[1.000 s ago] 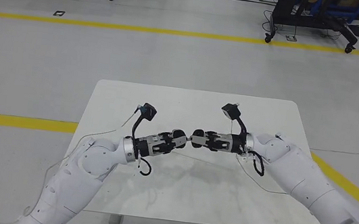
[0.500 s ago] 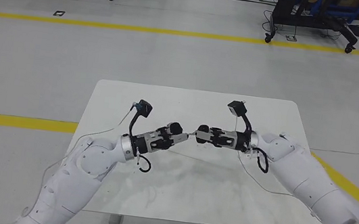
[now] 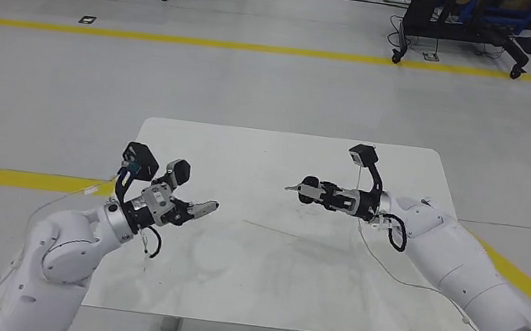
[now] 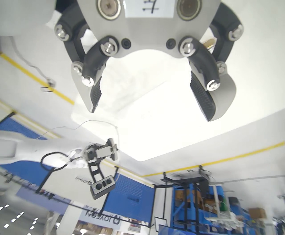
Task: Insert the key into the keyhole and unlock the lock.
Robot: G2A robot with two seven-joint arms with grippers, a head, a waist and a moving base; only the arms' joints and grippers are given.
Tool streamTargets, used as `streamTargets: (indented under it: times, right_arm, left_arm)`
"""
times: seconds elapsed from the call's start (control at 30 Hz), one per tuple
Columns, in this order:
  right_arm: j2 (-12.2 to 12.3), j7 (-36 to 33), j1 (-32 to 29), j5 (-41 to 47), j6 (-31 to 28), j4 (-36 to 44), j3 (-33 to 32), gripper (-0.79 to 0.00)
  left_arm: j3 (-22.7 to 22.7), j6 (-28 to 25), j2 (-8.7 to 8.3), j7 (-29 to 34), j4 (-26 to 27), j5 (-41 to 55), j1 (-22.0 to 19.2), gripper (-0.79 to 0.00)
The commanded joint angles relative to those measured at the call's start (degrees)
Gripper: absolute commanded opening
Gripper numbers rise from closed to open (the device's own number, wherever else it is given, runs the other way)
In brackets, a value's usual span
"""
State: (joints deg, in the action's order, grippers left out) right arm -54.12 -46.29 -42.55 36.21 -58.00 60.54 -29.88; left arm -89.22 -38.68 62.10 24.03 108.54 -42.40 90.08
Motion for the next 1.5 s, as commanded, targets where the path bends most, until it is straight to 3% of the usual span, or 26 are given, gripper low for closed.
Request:
streamTargets:
  times: [0.0, 0.3, 0.37, 0.43, 0.5, 0.63, 0.9, 0.93, 1.0, 1.33, 1.4, 1.43, 1.47]
  right_arm:
    - [0.0, 0.0, 0.0, 0.0, 0.0, 0.0, 0.0, -0.785]
    - [0.0, 0.0, 0.0, 0.0, 0.0, 0.0, 0.0, -0.785]
    - [0.0, 0.0, 0.0, 0.0, 0.0, 0.0, 0.0, -0.785]
    - [0.0, 0.0, 0.0, 0.0, 0.0, 0.0, 0.0, -0.785]
    - [0.0, 0.0, 0.0, 0.0, 0.0, 0.0, 0.0, -0.785]
    - [0.0, 0.0, 0.0, 0.0, 0.0, 0.0, 0.0, -0.785]
    - [0.0, 0.0, 0.0, 0.0, 0.0, 0.0, 0.0, -0.785]
    - [0.0, 0.0, 0.0, 0.0, 0.0, 0.0, 0.0, -0.785]
    - [0.0, 0.0, 0.0, 0.0, 0.0, 0.0, 0.0, -0.785]
    - [0.0, 0.0, 0.0, 0.0, 0.0, 0.0, 0.0, -0.785]
    - [0.0, 0.0, 0.0, 0.0, 0.0, 0.0, 0.0, -0.785]
    - [0.0, 0.0, 0.0, 0.0, 0.0, 0.0, 0.0, -0.785]
    - [0.0, 0.0, 0.0, 0.0, 0.0, 0.0, 0.0, -0.785]
  left_arm:
    - [0.17, -0.02, 0.02, 0.28, -0.04, -0.1, -0.21, 0.0]
    - [0.17, -0.02, 0.02, 0.28, -0.04, -0.1, -0.21, 0.0]
    - [-0.07, 1.72, -0.28, 2.18, 2.33, -11.5, -0.52, 0.0]
    - [0.8, 0.58, -0.46, 3.19, 1.81, -15.47, -0.4, 0.0]
    - [0.34, -1.78, -0.94, 7.11, 0.56, -19.92, -2.22, 0.0]
    - [2.38, -11.43, -1.95, 14.02, -3.5, -30.33, -7.08, 0.0]
    - [8.6, -17.95, -2.11, 14.23, -16.5, -35.13, -18.41, 0.0]
    - [9.74, -18.64, -2.05, 14.29, -17.53, -35.44, -19.33, -0.105]
    - [11.62, -19.32, -1.95, 13.68, -19.18, -35.01, -20.8, -0.203]
    - [19.71, -19.32, -2.24, 13.5, -25.33, -37.72, -25.71, -0.243]
    - [20.63, -19.32, -2.24, 13.03, -26.58, -37.6, -26.58, -0.289]
    - [21.15, -19.32, -2.27, 12.9, -27.07, -37.47, -26.96, -0.397]
    - [21.67, -19.32, -2.31, 12.79, -27.51, -37.24, -27.32, -0.419]
